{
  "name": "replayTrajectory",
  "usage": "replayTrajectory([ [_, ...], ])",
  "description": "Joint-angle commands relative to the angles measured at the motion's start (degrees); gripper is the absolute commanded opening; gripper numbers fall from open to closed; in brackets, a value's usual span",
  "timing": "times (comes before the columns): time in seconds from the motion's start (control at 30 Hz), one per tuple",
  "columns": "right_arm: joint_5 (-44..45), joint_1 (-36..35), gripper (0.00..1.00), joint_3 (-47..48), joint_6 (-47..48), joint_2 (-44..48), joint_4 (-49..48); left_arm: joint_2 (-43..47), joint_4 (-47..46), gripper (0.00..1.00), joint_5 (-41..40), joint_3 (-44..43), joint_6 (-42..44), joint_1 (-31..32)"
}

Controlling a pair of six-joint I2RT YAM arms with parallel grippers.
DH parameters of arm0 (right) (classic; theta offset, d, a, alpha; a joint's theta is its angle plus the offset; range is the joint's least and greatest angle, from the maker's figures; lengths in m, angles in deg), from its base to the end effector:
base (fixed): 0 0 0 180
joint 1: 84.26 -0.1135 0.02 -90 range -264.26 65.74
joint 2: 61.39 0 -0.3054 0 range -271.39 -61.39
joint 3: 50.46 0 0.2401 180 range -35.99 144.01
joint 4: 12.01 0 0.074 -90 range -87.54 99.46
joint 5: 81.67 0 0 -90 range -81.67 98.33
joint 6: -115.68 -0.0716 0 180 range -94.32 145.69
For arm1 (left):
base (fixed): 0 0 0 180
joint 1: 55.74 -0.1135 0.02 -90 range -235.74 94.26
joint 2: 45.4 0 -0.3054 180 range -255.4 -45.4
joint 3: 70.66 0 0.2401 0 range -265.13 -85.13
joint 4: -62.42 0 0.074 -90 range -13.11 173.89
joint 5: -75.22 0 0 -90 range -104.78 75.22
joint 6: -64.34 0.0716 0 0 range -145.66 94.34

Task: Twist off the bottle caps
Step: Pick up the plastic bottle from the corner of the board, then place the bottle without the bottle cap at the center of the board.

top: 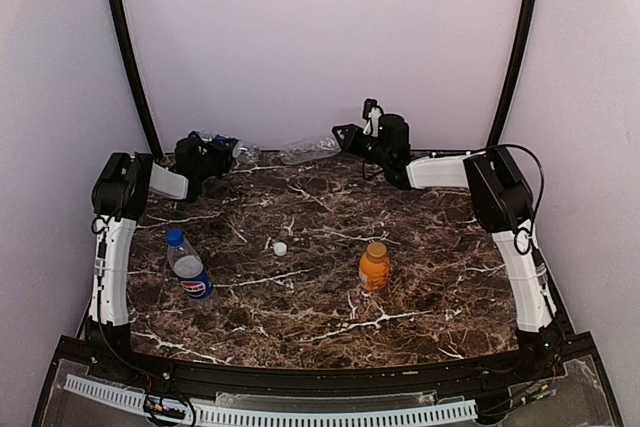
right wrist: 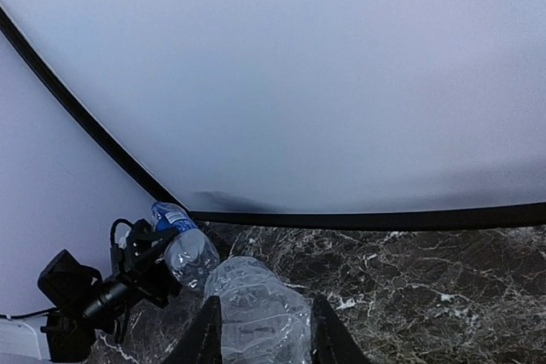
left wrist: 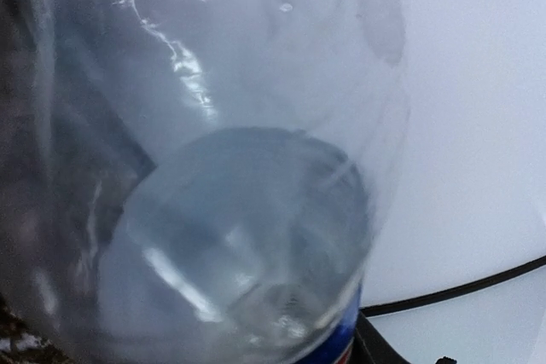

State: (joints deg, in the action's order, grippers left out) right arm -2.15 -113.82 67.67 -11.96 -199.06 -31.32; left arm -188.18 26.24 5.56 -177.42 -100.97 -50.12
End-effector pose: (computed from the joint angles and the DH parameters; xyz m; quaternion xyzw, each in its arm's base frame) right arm 0.5298 0.3154 0.2383 -0.0146 0.7084 0.4428 0.5495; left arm 0.5932 -0.0834 0.1574 -0.2945 0.6418 -0.5472 0.4493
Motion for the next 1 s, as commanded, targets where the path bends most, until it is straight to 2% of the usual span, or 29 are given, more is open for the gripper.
replayTrajectory([
  [0.0, 0.7, 0.0, 0.0, -3.3, 3.2, 6.5, -1.0, 11.4, 1.4, 0.48, 1.5, 3.8, 11.9, -0.6],
  [0.17, 2.2, 0.1, 0.0, -6.2, 8.3, 12.7, 5.5, 19.1, 7.1, 0.47, 1.8, 6.8, 21.1, -0.9],
  [0.4, 4.7, 0.2, 0.0, -5.7, 18.5, 23.2, 25.1, 30.0, 18.5, 0.47, 0.4, 7.9, 36.6, -0.7],
  [0.6, 5.1, -0.1, 0.0, -5.5, 24.1, 30.5, 39.4, 41.4, 27.3, 0.47, -1.1, 11.1, 46.3, 0.8],
  [0.77, 4.8, -0.4, 0.0, -4.9, 27.8, 33.4, 47.7, 48.4, 33.6, 0.47, -6.3, 14.8, 54.4, 4.5],
  [0.97, 6.5, -1.8, 0.0, 2.4, 34.8, 33.4, 62.5, 56.3, 40.1, 0.46, -10.6, 17.6, 60.2, 8.8],
])
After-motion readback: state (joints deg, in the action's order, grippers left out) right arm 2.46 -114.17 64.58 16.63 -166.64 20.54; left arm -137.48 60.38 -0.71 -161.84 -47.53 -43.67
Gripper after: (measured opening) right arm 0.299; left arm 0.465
